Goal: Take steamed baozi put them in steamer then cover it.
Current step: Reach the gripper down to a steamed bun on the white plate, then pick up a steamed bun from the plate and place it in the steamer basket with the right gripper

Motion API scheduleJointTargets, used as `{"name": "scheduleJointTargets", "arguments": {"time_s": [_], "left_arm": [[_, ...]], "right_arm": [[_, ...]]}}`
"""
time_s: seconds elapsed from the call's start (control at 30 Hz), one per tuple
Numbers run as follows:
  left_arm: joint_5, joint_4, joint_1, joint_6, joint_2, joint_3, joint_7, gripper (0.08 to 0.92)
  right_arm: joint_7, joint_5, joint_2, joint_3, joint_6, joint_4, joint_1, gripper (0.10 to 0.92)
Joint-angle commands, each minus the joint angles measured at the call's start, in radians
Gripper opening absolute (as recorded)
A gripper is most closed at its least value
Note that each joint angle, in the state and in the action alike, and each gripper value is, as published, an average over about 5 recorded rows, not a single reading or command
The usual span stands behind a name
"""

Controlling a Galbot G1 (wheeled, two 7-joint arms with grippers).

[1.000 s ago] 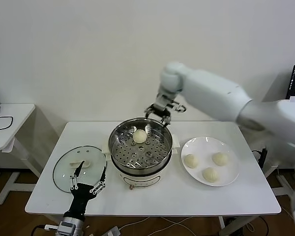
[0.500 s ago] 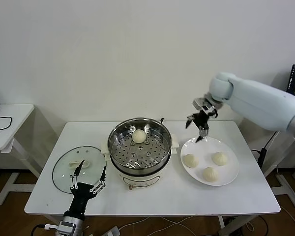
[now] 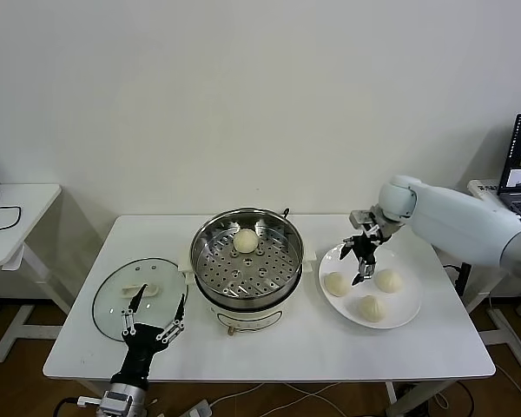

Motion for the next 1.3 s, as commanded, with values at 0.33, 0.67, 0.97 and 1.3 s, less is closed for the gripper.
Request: {"name": "scheduleJointTargets", "arguments": {"time_s": [0.33,0.67,0.97,1.3], "left_arm": [[-0.025,0.002,0.001,0.005,0.000,-0.004,0.002,0.823],[-0.025,0.007,-0.002,0.003,0.000,-0.005,0.002,0.823],[-0.025,0.004,-0.002,0.003,0.000,-0.007,0.002,0.823],[-0.025,-0.006,-0.004,0.006,0.002,-0.007,0.001,0.823]], "right_arm": [[0.053,-0.017,0.077,0.042,-0.015,-0.109,-0.104,0.823],[0.063,-0.027,0.085,0.047,-0.013,-0.116,-0.115,0.796],[0.053,-0.027,0.058,0.041,-0.016,-0.070,-0.067,0.682],[-0.169,-0.002,0.016,-0.032,-0.041,0.090,0.271,0.662]]}}
